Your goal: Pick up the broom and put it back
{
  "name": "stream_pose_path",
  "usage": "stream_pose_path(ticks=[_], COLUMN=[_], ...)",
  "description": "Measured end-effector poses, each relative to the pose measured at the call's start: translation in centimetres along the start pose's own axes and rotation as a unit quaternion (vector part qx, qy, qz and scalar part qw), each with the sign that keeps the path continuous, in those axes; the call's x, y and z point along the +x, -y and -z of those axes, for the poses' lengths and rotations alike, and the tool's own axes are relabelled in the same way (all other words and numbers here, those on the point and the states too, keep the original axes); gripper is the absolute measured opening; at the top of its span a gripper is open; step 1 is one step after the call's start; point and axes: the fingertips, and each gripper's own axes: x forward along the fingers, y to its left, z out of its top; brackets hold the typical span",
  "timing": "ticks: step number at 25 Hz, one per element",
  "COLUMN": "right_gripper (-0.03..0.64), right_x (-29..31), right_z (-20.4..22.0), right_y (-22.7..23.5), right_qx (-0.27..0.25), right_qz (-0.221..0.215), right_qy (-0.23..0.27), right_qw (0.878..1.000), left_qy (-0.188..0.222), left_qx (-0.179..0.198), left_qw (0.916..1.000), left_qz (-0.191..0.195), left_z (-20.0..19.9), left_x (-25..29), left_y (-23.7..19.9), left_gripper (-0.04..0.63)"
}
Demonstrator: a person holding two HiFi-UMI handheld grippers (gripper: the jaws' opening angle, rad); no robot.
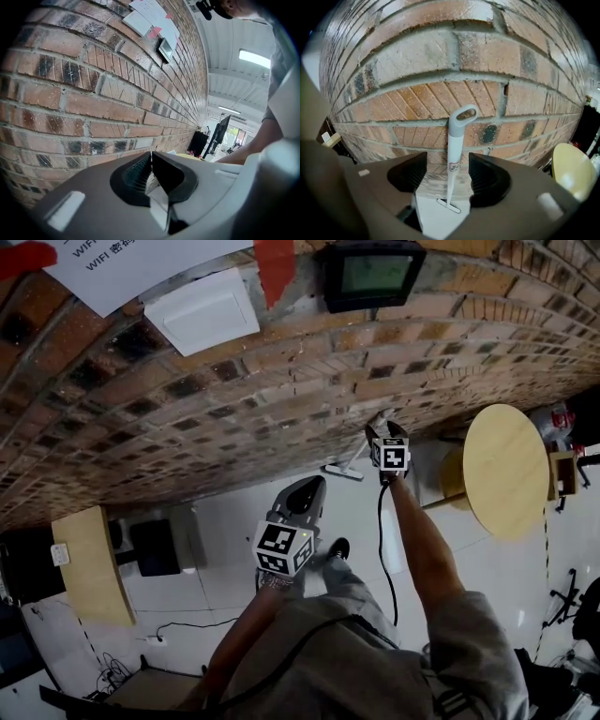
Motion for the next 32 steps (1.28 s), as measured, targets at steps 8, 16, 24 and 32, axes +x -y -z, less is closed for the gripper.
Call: stream_pose_path(ticks=[8, 16, 24, 32], right_gripper=[0.076, 0.000, 0.000, 0.000], right_x=[-16.1, -25.2, -26.2, -27.2], right_z=[-7.2, -9.4, -7.4, -6.4], right_y=[-5.2, -14.4, -17.2, -18.3], right_qx=[0.189, 0.128, 0.099, 0.077], right_qz=[-0.050, -0.047, -0.040, -0.029], right_qy=[0.147, 0.150, 0.091, 0.075], right_qw=[0.970, 0.979, 0.990, 0.994], left_qy=[0.011, 0.013, -0.031, -0.045], left_qx=[0.020, 0.053, 0.064, 0.063], left_qw=[0.9998, 0.9983, 0.9973, 0.9968], left_qz=[0.002, 0.019, 0.015, 0.020], left_z=[-1.1, -3.6, -2.1, -1.3], left_x=[-0.6, -0.2, -0.6, -1.7], left_y=[0.5, 2.6, 3.3, 3.9], left_gripper=[0.009, 0.009, 0.009, 0.009])
